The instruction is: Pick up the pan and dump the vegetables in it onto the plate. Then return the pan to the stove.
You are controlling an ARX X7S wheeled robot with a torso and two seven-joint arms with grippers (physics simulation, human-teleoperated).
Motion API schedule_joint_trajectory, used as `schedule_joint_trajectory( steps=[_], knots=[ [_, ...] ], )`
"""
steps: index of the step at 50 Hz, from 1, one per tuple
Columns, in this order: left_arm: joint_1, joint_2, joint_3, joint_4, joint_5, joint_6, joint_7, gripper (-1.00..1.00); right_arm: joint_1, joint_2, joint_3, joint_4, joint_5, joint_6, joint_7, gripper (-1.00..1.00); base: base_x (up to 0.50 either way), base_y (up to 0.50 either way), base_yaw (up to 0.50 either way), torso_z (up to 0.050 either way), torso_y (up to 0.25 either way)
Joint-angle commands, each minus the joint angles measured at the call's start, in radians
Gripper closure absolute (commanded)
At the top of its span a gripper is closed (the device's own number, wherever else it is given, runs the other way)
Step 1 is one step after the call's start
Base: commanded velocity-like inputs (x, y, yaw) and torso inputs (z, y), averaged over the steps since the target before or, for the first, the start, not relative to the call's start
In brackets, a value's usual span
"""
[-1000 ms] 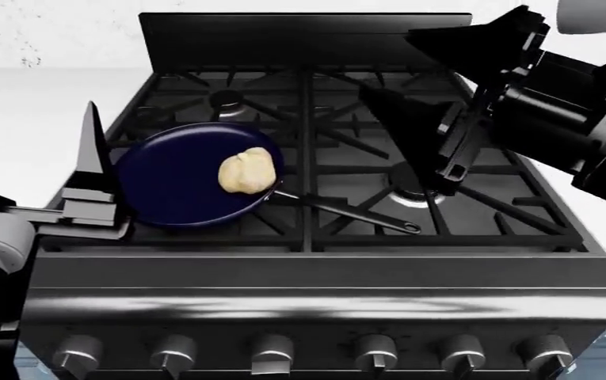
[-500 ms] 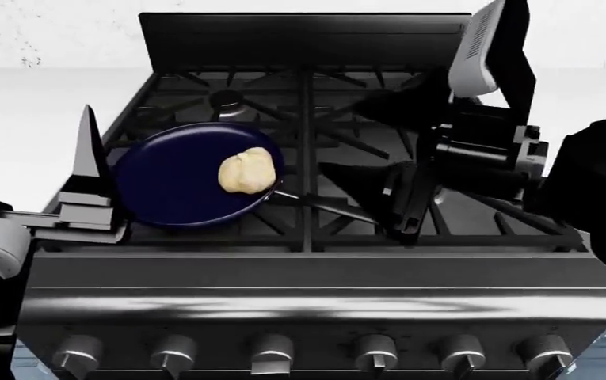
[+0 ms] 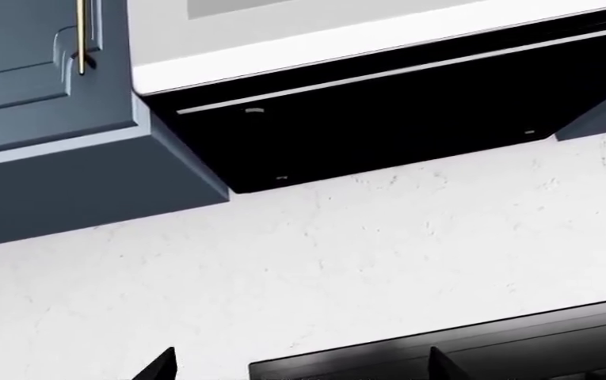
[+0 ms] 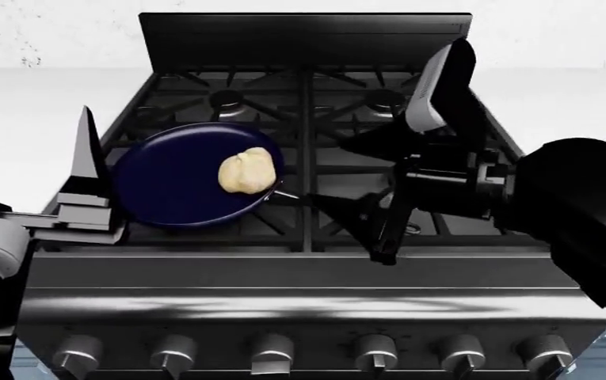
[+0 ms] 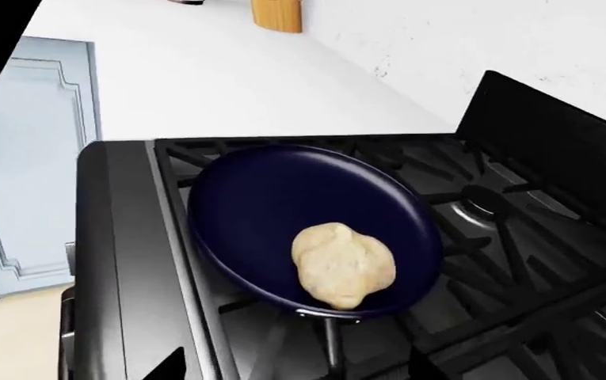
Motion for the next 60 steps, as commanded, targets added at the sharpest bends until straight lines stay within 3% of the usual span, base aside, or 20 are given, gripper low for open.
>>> schedule_joint_trajectory(
  steps=[1,31,60],
  knots=[
    [0.034,0.001,-0.003,-0.033,0.014,0.060,0.009,-1.00,0.003,-0.016,-0.041,0.074,-0.052,-0.038,0.002,-1.00,0.00,0.00,0.00,0.000,0.000],
    [0.040,-0.015,-0.022,0.007,-0.018,0.018,-0.026,-1.00,0.066,-0.106,-0.164,0.252,-0.141,-0.122,-0.050,-1.00,0.00,0.00,0.00,0.000,0.000],
    [0.056,-0.035,-0.030,0.018,-0.036,0.031,-0.047,-1.00,0.028,-0.092,-0.223,0.253,-0.167,-0.118,-0.040,-1.00,0.00,0.00,0.00,0.000,0.000]
  ],
)
